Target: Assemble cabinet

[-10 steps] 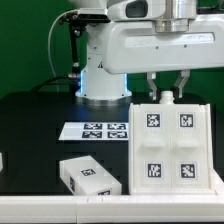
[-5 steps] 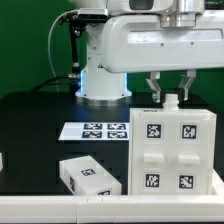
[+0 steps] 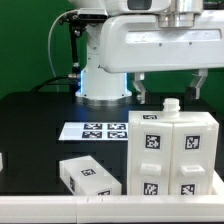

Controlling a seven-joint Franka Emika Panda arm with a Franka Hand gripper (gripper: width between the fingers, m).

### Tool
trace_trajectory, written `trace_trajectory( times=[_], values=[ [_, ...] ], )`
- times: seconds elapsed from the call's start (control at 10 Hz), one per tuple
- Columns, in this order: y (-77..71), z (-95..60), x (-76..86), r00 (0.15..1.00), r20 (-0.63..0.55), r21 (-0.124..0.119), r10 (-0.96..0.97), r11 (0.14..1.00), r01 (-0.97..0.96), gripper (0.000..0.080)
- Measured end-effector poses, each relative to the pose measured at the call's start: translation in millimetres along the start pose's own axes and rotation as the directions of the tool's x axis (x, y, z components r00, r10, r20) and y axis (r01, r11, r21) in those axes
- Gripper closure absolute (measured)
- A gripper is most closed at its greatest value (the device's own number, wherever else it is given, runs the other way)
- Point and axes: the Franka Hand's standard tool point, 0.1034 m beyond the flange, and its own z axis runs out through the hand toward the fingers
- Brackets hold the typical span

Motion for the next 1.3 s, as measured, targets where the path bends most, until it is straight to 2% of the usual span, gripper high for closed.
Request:
trace_trajectory(
  times=[0.1, 0.2, 0.4, 0.5, 0.6, 0.7, 0.8, 1.0, 1.2, 1.3],
  values=[
    [0.1, 0.0, 0.0, 1.0, 0.0, 0.0, 0.0, 1.0, 0.0, 0.0057],
    [3.0, -1.2, -1.3, 0.999, -0.001, 0.0, -0.04, 0.999, 0.04, 0.0011],
    [19.3, -15.0, -12.5, 0.992, -0.013, 0.008, -0.123, 0.992, 0.123, 0.0002],
    [34.2, -17.1, -19.4, 0.987, -0.018, 0.006, -0.159, 0.987, 0.159, 0.0002],
    [64.4, -11.4, -26.7, 0.985, -0.016, -0.009, -0.169, 0.986, 0.169, 0.0002],
    [90.6, 5.7, -32.6, 0.987, -0.018, -0.027, -0.157, 0.987, 0.156, 0.0003],
    [95.4, 17.3, -36.1, 0.989, 0.005, -0.028, -0.148, 0.989, 0.148, 0.0003],
    [91.7, 11.2, -31.6, 0.989, -0.008, -0.028, -0.149, 0.989, 0.148, 0.0003],
    [94.5, 14.8, -34.5, 0.987, -0.002, -0.027, -0.16, 0.987, 0.16, 0.0003],
    [106.6, 27.8, -46.7, 0.984, 0.02, -0.019, -0.175, 0.984, 0.176, 0.0003]
  ],
)
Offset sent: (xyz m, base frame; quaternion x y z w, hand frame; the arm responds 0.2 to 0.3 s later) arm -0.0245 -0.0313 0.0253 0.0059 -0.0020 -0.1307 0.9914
